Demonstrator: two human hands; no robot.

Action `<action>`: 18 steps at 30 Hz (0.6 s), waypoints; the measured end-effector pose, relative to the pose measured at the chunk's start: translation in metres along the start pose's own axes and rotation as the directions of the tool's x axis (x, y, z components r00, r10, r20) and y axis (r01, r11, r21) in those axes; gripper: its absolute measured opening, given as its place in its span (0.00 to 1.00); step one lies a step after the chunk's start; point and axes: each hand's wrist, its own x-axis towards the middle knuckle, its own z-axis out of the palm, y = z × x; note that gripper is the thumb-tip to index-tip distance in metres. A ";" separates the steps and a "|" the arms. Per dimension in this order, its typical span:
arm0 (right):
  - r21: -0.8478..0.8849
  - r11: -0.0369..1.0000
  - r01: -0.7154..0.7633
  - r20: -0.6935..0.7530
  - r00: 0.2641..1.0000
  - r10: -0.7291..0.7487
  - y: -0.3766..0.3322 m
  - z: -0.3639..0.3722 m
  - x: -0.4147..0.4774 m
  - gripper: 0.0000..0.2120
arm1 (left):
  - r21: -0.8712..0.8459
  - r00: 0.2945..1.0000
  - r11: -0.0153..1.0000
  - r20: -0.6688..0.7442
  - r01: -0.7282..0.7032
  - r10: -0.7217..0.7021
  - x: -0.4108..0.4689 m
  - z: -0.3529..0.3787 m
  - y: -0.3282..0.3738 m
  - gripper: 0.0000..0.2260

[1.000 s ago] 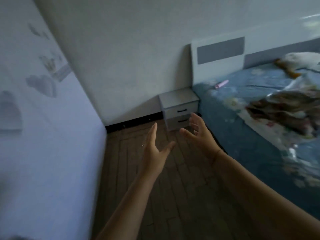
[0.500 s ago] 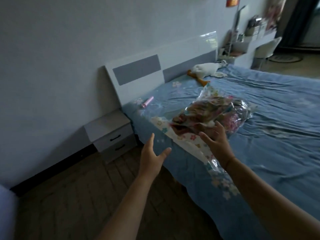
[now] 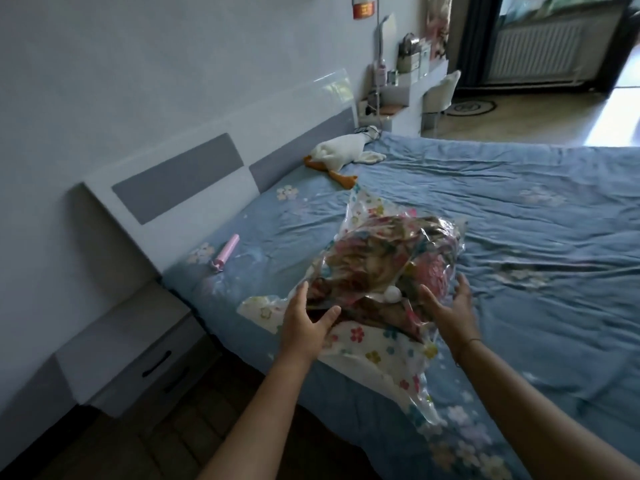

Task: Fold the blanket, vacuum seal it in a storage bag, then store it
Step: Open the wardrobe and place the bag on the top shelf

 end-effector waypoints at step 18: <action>-0.010 0.928 -0.372 -0.241 0.902 0.359 0.058 0.061 0.239 0.52 | 0.258 0.972 0.966 0.219 0.028 -0.087 0.304 0.113 -0.035 0.40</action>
